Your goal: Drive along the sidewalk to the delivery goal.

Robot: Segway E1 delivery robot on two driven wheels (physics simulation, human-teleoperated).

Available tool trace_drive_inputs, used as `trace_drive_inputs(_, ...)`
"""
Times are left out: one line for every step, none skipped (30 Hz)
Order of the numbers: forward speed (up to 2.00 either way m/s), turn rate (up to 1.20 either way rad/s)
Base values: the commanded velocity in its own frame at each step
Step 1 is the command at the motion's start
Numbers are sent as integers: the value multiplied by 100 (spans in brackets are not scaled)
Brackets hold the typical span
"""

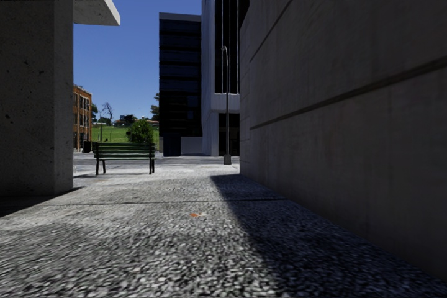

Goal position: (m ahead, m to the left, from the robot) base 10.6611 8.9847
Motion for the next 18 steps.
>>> trace_drive_inputs(200,0)
trace_drive_inputs(200,0)
trace_drive_inputs(200,0)
trace_drive_inputs(200,0)
trace_drive_inputs(200,0)
trace_drive_inputs(200,0)
trace_drive_inputs(200,0)
trace_drive_inputs(200,0)
trace_drive_inputs(200,0)
trace_drive_inputs(200,0)
trace_drive_inputs(200,0)
trace_drive_inputs(200,0)
trace_drive_inputs(200,0)
trace_drive_inputs(200,4)
trace_drive_inputs(200,11)
trace_drive_inputs(200,14)
trace_drive_inputs(200,14)
trace_drive_inputs(200,14)
